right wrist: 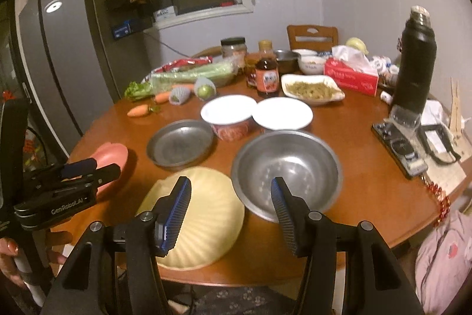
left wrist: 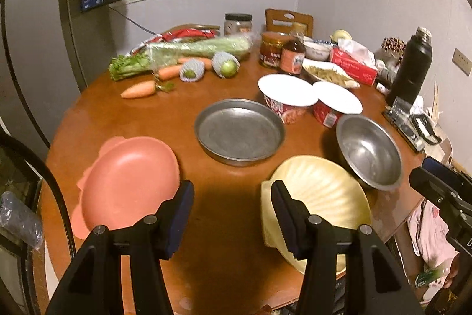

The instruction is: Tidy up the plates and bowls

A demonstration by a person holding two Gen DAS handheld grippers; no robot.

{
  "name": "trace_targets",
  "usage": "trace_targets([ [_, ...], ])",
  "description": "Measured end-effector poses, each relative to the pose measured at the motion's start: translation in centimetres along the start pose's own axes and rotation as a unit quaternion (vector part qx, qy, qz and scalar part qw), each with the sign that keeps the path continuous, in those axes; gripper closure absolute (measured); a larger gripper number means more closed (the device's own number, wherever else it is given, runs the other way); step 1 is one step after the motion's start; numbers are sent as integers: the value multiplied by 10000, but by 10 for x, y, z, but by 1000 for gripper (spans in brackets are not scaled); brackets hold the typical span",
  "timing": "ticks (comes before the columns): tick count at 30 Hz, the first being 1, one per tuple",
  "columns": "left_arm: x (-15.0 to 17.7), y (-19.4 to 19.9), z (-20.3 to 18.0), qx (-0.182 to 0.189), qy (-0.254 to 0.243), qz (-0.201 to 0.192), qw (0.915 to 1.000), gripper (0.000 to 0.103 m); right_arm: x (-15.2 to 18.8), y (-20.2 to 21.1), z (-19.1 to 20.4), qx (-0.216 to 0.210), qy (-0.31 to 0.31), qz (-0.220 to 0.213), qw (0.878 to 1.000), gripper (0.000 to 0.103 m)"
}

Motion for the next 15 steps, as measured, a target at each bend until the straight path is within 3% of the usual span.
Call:
trace_targets([
  [15, 16, -25, -17, 36, -210, 346, 9992, 49, 32, -18, -1, -162, -34, 460, 9988, 45],
])
Point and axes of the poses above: each gripper's, at about its wrist camera, not at the fingertips, and y roughly against the way its jaws point, z to its left, x to its underside, the point moved 3 cm from there along -y, roughly the way its jaws point, and after that the axes turned 6 degrees about -x, right-handed, at the moved point
